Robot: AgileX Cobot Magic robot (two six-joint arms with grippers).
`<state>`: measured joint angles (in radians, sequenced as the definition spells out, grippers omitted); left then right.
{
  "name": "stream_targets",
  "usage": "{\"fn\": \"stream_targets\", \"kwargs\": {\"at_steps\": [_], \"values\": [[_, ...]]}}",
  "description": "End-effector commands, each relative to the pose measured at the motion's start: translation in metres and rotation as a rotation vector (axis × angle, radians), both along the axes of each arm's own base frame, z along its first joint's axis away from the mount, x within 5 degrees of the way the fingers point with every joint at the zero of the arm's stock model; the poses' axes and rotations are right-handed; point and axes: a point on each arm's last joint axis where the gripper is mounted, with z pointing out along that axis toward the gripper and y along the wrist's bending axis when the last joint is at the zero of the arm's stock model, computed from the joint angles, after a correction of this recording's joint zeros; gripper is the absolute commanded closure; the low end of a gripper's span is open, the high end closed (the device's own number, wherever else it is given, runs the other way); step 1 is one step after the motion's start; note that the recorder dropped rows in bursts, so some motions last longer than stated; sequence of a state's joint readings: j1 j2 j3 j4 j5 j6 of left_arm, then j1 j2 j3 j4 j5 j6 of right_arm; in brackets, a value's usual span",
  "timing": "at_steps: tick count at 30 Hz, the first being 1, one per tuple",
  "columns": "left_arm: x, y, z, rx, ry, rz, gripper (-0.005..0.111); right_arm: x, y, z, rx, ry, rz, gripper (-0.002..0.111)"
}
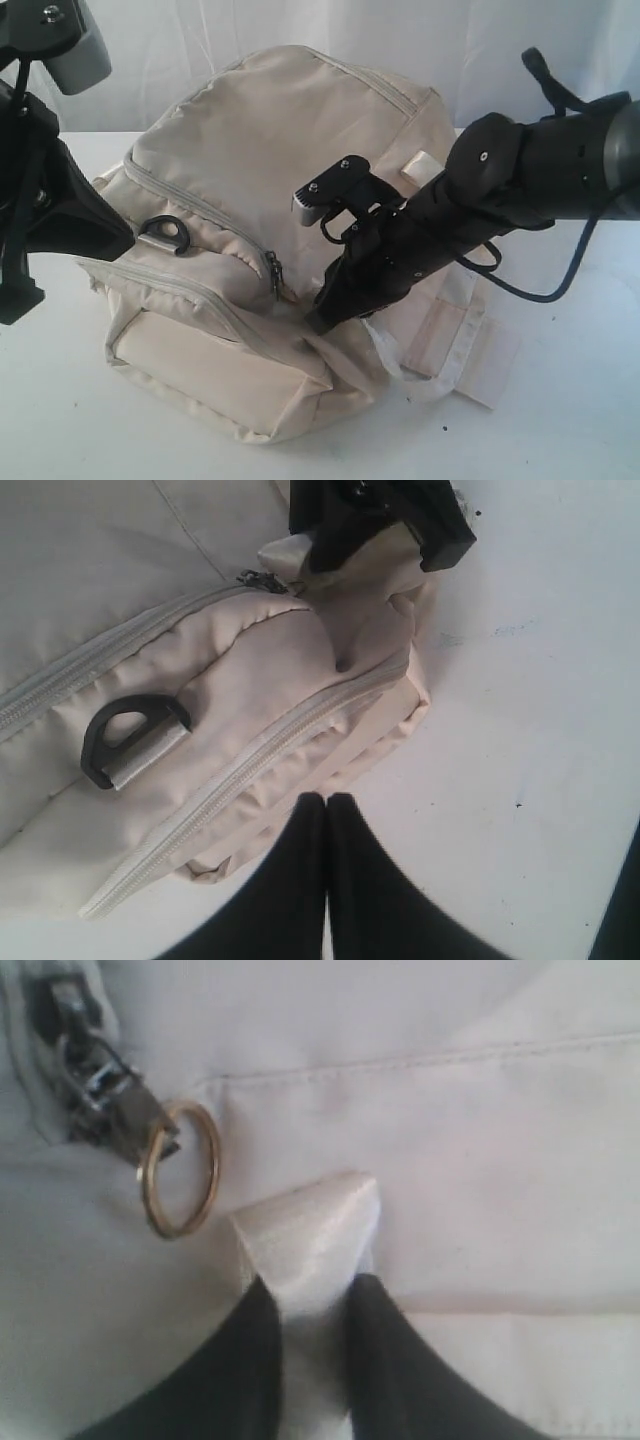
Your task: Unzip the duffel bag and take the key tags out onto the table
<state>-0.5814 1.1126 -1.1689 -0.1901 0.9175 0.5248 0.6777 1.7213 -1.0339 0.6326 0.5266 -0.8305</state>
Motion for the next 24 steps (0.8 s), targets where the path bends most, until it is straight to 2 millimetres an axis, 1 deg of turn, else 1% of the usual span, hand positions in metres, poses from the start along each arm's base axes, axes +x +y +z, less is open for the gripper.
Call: {"fn": "stream_targets", "kwargs": {"at_steps": [1, 7, 11, 14, 17, 20, 24], "values": [[-0.004, 0.001, -0.001, 0.002, 0.016, -0.01, 0.107, -0.002, -0.002, 0.026, 0.051, -0.055, -0.019, 0.108], [-0.004, 0.001, -0.001, 0.002, 0.016, -0.01, 0.107, -0.011, -0.009, 0.071, 0.137, -0.16, -0.019, 0.108], [-0.004, 0.001, -0.001, 0.002, 0.016, -0.01, 0.107, -0.021, -0.016, 0.09, 0.153, -0.192, 0.008, 0.108], [-0.004, 0.001, -0.001, 0.002, 0.016, -0.01, 0.107, -0.031, -0.024, 0.1, 0.123, -0.206, 0.057, 0.108], [-0.004, 0.001, -0.001, -0.001, 0.013, -0.009, 0.107, -0.04, -0.033, 0.11, 0.096, -0.214, 0.067, 0.108], [-0.001, -0.001, -0.001, -0.013, -0.004, -0.002, 0.107, -0.045, -0.039, 0.115, 0.07, -0.205, 0.065, 0.108], [0.005, -0.003, -0.005, -0.04, -0.06, 0.007, 0.107, -0.048, -0.04, 0.116, 0.075, -0.181, 0.047, 0.108]]}}
